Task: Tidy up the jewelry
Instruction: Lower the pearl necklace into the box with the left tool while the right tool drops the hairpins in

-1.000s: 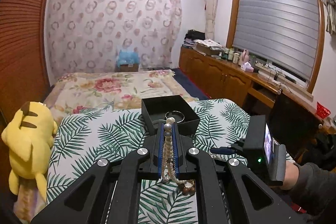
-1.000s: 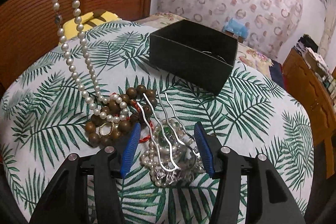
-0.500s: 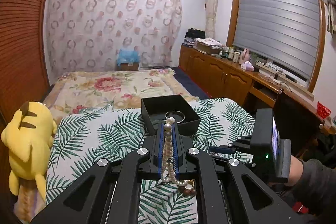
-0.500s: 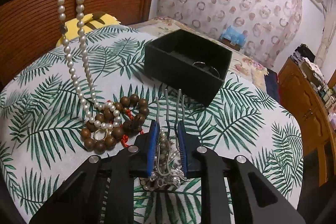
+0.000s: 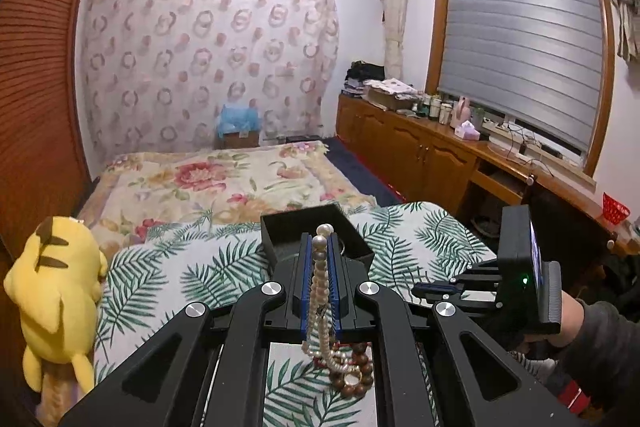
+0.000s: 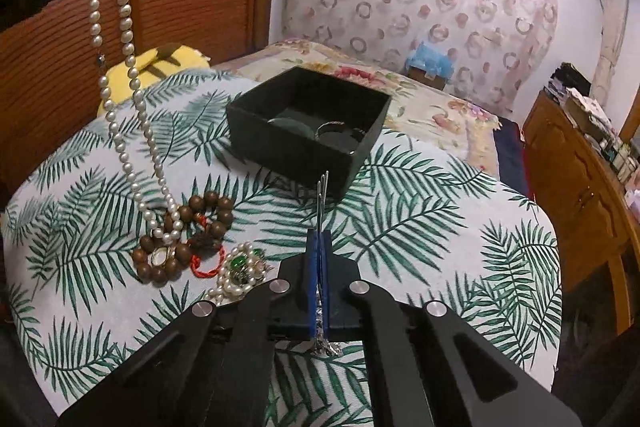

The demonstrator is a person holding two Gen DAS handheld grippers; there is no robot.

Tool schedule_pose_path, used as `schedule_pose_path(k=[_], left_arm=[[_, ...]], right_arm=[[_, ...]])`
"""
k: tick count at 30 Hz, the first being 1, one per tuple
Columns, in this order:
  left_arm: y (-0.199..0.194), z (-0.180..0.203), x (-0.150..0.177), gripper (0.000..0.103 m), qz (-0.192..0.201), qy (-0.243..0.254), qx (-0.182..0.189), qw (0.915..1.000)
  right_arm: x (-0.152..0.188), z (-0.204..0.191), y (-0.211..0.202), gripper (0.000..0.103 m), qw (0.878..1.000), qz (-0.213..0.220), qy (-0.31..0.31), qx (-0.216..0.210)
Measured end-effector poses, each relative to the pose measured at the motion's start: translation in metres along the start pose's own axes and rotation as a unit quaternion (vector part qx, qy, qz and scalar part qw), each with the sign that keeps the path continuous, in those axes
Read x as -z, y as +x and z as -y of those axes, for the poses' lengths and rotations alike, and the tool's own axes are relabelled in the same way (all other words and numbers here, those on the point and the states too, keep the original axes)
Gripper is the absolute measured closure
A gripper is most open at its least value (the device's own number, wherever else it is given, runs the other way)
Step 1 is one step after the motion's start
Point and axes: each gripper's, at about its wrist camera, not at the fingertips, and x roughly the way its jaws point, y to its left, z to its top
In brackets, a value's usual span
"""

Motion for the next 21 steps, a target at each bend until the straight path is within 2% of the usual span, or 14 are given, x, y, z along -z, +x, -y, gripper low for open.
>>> schedule_pose_path(k=[11,21], left_arm=[[0.005,0.011,-0.036,0.096,0.022,0.018,-0.002,0.9996],[0.021,0.019,-0.073,0.096,0.019,0.036,-0.016,0.999]], right_arm=[[-0.027,0.011,-0.021,0.101,0.999,0.04,0.01,-0.015],[-0.05,0.012,-0.015,0.101,0.999,0.047,0.002,-0.009]])
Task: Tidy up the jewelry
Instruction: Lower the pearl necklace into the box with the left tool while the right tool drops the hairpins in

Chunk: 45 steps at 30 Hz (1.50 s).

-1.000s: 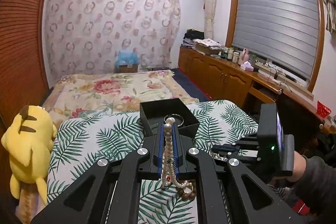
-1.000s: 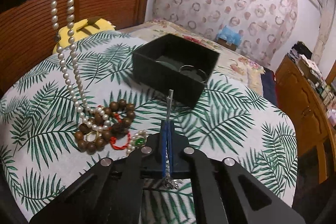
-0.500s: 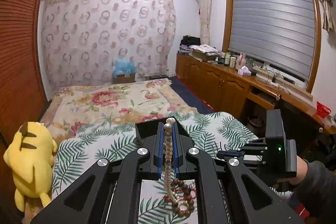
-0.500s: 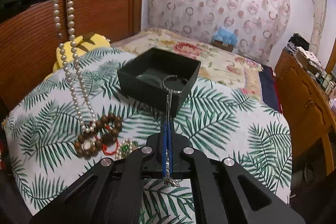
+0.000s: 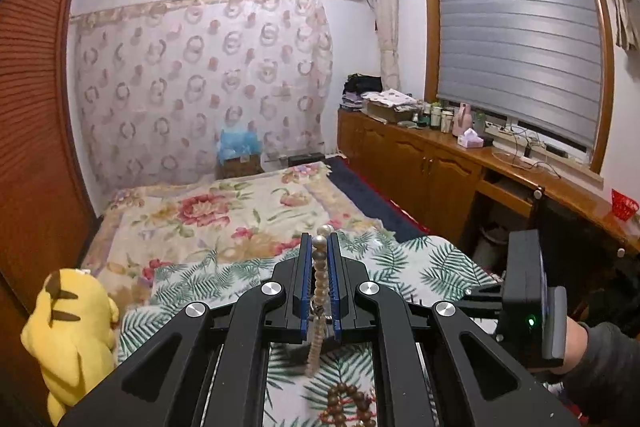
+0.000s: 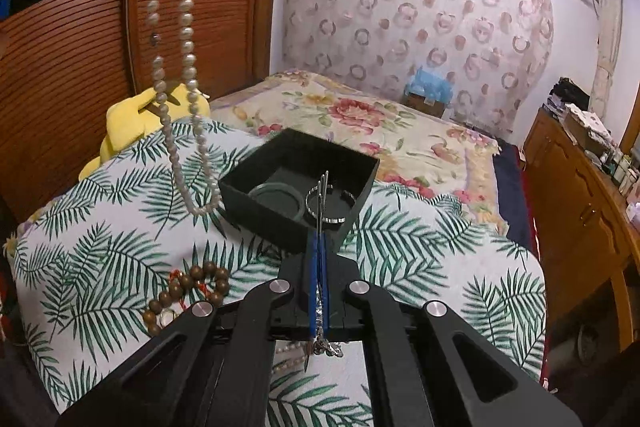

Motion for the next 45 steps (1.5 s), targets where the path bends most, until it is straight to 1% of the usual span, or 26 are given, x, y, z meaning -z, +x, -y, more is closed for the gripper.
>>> schedule_pose_path(k=[7,11,14,18,22,26,30,33,37,38,39,41,45], left_arm=[[0.023,0.001,-0.018,0.096,-0.01,0.003,-0.008,0.9999],[0.03,0.0,-0.027,0.096,-0.004,0.01,-0.016,0.9998],[0.039,-0.002,-0.028,0.096,-0.005,0.006,-0.015,0.9999],[0.058,-0.002,-0.015,0.096,-0.019,0.011,-0.02,0.9996],[0.085,-0.015,0.007,0.096,-0.044,-0.005,-0.022,0.9988],[0.101,-0.03,0.025,0.096,-0.057,-0.023,-0.021,0.9979],[0.108,-0.042,0.044,0.096,-0.068,-0.042,-0.021,0.9966],[0.108,-0.049,0.054,0.096,-0.073,-0.048,-0.022,0.9959],[0.1,-0.053,0.063,0.095,-0.076,-0.05,-0.023,0.9956],[0.097,-0.054,0.066,0.092,-0.077,-0.049,-0.023,0.9955],[0.096,-0.053,0.068,0.086,-0.078,-0.048,-0.023,0.9955],[0.09,-0.052,0.074,0.079,-0.079,-0.043,-0.024,0.9957],[0.084,-0.054,0.089,0.074,-0.089,-0.043,-0.023,0.9948]], right_arm=[[-0.017,0.001,0.003,0.101,1.0,0.011,-0.004,-0.002],[-0.024,0.003,0.004,0.101,1.0,0.017,-0.004,-0.003],[-0.026,0.005,0.007,0.101,1.0,0.021,-0.002,-0.009],[-0.027,0.007,0.012,0.101,0.999,0.028,0.002,-0.021],[-0.032,0.009,0.025,0.101,0.999,0.031,0.007,-0.03],[-0.039,0.011,0.041,0.101,0.999,0.032,0.007,-0.038],[-0.046,0.009,0.057,0.101,0.999,0.032,-0.002,-0.035],[-0.049,0.004,0.071,0.101,0.999,0.031,-0.023,-0.009],[-0.049,0.001,0.084,0.101,0.999,0.024,-0.03,-0.004],[-0.05,0.0,0.087,0.101,0.999,0.021,-0.032,0.0],[-0.051,0.001,0.089,0.101,0.999,0.019,-0.034,0.003],[-0.051,0.0,0.095,0.101,0.999,0.012,-0.038,0.009],[-0.05,0.001,0.102,0.1,0.999,0.001,-0.032,0.008]])
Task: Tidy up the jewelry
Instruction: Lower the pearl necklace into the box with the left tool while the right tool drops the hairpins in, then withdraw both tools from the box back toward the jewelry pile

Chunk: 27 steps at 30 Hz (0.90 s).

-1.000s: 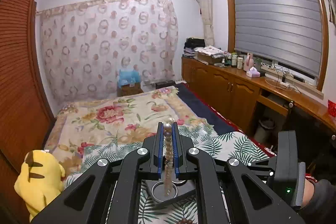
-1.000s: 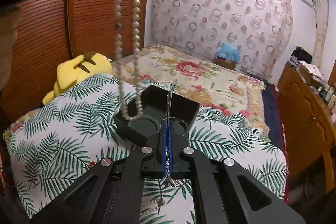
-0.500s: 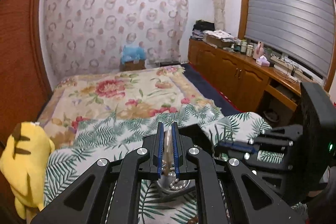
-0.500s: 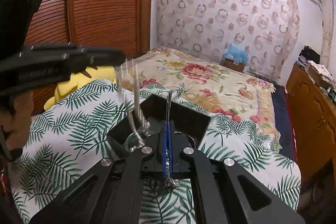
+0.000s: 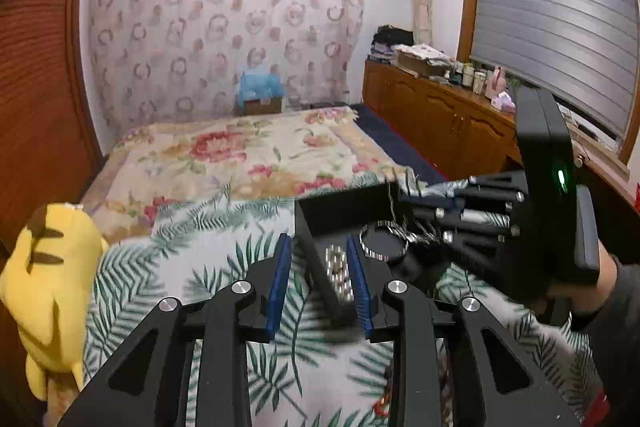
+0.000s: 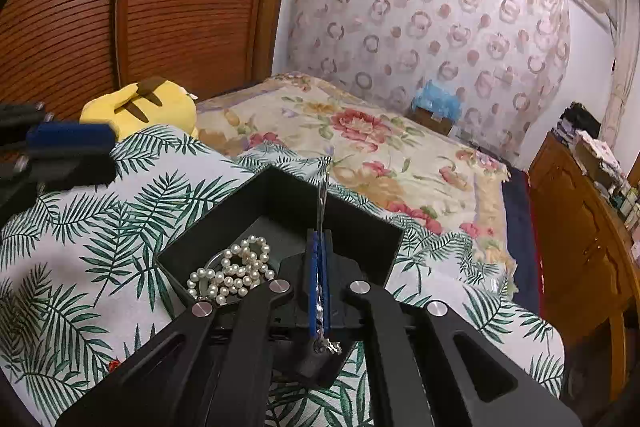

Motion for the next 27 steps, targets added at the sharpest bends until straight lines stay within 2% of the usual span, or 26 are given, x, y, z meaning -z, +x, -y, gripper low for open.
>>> schedule_pose_path(k=[4,14,19,23,27], left_arm=[[-0.002,-0.004,0.018,0.071,-0.014,-0.005,0.005,0.9999],[-0.005,0.004,0.05,0.071,-0.037,-0.005,0.017,0.9992],[-0.013,0.01,0.06,0.071,-0.04,-0.001,0.018,0.999],[-0.019,0.015,0.069,0.066,-0.045,0.0,0.024,0.9987],[-0.022,0.021,0.077,0.064,-0.054,0.002,0.029,0.9981]], right_arm=[[0.001,0.0,-0.005,0.092,1.0,0.004,0.008,-0.011],[0.007,-0.004,-0.036,0.091,0.998,0.024,0.016,-0.06],[0.011,-0.011,-0.057,0.091,0.997,0.032,0.011,-0.062],[0.019,-0.012,-0.073,0.091,0.998,0.032,0.015,-0.06],[0.039,-0.013,-0.088,0.091,0.998,0.024,0.025,-0.055]])
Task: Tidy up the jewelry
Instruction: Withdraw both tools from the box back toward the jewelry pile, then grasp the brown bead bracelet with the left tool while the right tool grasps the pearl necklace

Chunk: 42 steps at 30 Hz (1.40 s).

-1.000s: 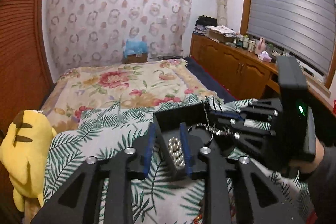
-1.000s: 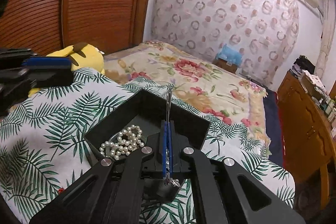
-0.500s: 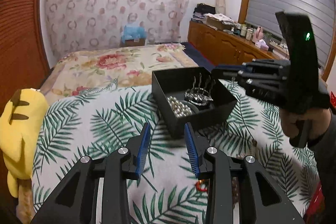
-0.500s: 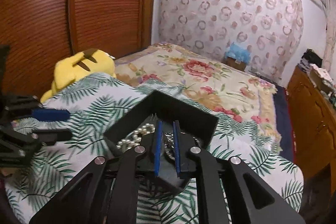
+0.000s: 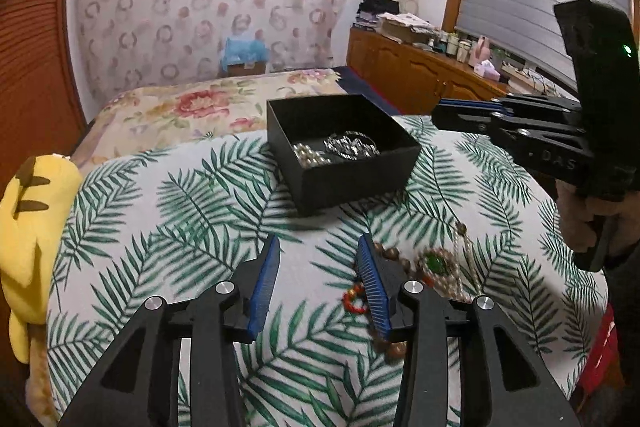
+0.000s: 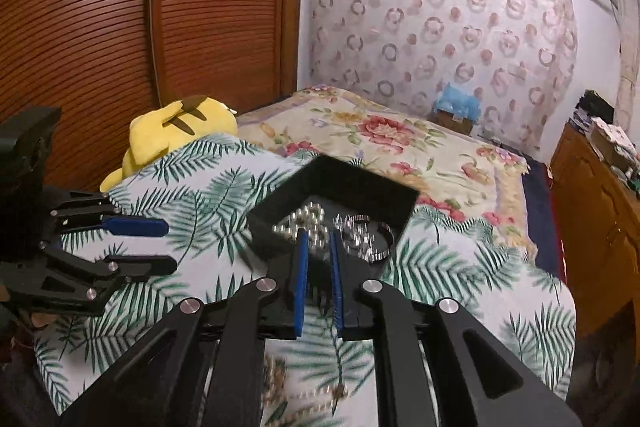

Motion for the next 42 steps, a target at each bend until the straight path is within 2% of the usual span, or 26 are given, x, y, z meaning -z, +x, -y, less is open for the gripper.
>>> schedule_pose_path(k=[8,12,13,15,18,20,21,22,29,32,33,37,42], left_arm=[[0.0,0.01,0.021,0.057,-0.022,0.001,0.008,0.9997],[0.004,0.016,0.029,0.045,-0.035,0.008,0.011,0.9993],[0.007,0.018,0.032,0.044,-0.041,0.012,0.008,0.9991],[0.013,0.02,0.035,0.035,-0.05,0.018,-0.007,0.9986],[0.019,0.021,0.04,0.032,-0.064,0.023,-0.015,0.9976],[0.022,0.021,0.043,0.029,-0.067,0.024,-0.015,0.9974],[0.022,0.021,0.044,0.027,-0.068,0.024,-0.016,0.9973],[0.023,0.021,0.045,0.026,-0.068,0.023,-0.015,0.9973],[0.025,0.019,0.045,0.02,-0.074,0.016,-0.017,0.997],[0.027,0.017,0.045,0.018,-0.077,0.01,-0.015,0.9969],[0.027,0.016,0.045,0.017,-0.077,0.008,-0.014,0.9969],[0.027,0.016,0.045,0.017,-0.078,0.007,-0.014,0.9968],[0.027,0.016,0.045,0.017,-0.077,0.008,-0.014,0.9969]], right_arm=[[0.048,-0.001,-0.017,0.091,0.999,-0.027,0.028,0.0],[0.075,0.002,-0.015,0.091,0.998,-0.056,0.035,0.002],[0.079,0.002,-0.013,0.091,0.997,-0.063,0.036,0.001],[0.091,0.003,-0.009,0.091,0.996,-0.078,0.037,0.003],[0.099,0.003,-0.005,0.09,0.995,-0.089,0.043,-0.004],[0.103,0.0,-0.002,0.081,0.995,-0.092,0.044,-0.009],[0.104,-0.002,-0.001,0.072,0.995,-0.092,0.044,-0.014],[0.104,-0.004,0.0,0.07,0.995,-0.092,0.043,-0.019],[0.105,-0.011,0.014,0.07,0.992,-0.115,0.04,0.008],[0.105,-0.01,0.014,0.073,0.992,-0.124,0.032,0.02],[0.106,-0.009,0.013,0.08,0.991,-0.126,0.031,0.022],[0.111,0.002,0.006,0.091,0.99,-0.133,0.037,0.036],[0.115,0.008,0.004,0.093,0.991,-0.122,0.046,0.033]])
